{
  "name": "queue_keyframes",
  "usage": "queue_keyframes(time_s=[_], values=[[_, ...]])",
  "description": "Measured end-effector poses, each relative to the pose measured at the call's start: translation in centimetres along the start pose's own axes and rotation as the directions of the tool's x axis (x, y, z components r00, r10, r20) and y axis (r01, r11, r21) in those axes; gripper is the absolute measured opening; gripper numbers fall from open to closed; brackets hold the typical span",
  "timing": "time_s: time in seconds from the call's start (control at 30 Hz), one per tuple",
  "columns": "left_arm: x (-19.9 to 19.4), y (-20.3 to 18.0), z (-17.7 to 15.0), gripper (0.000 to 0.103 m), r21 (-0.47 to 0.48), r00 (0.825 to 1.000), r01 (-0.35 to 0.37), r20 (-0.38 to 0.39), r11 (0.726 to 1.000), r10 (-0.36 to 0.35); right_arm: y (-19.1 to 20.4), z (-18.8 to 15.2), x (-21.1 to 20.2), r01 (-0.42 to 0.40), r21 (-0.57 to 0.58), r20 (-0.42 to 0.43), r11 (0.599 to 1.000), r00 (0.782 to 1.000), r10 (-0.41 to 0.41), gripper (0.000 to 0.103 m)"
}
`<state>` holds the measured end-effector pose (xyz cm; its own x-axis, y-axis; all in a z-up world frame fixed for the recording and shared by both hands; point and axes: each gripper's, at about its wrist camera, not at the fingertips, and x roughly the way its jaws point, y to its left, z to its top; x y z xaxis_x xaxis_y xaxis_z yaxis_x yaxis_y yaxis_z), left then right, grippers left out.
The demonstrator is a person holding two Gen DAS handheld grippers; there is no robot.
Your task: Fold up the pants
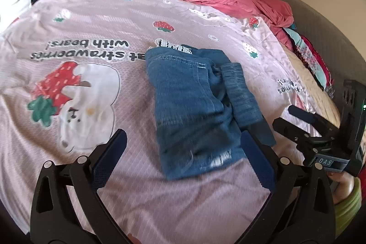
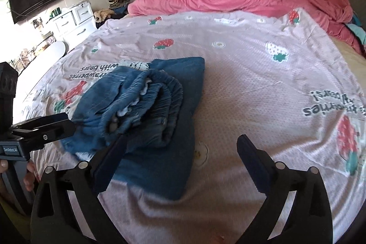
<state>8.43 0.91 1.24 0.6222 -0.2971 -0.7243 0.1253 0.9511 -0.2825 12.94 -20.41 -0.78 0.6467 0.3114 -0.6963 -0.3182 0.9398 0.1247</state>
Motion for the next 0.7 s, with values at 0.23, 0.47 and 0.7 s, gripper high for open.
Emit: queue_keyframes(time_s=[0.23, 0.47, 0.7], values=[[-2.7, -1.1, -1.6, 0.094, 0.033, 0.999, -0.023, 0.034, 0.999, 0.022, 1.0, -1.9, -3.3, 0.031, -0.029, 0.037, 0.999, 0.999, -0.030, 0.098], [-5.0, -1.9, -3.3, 0.094, 0.037, 0.997, -0.026, 0.073, 0.999, 0.024, 1.9, -3.6, -6.6, 0.045, -0.024, 0.084, 0.999, 0.996, -0.042, 0.098], [-6.1, -2.3, -5.0, 0.094, 0.036, 0.994, -0.045, 0.101, 0.998, 0.041, 2.5, -5.4, -9.3, 0.072, -0.021, 0.143, 0.997, 0.987, -0.068, 0.099]])
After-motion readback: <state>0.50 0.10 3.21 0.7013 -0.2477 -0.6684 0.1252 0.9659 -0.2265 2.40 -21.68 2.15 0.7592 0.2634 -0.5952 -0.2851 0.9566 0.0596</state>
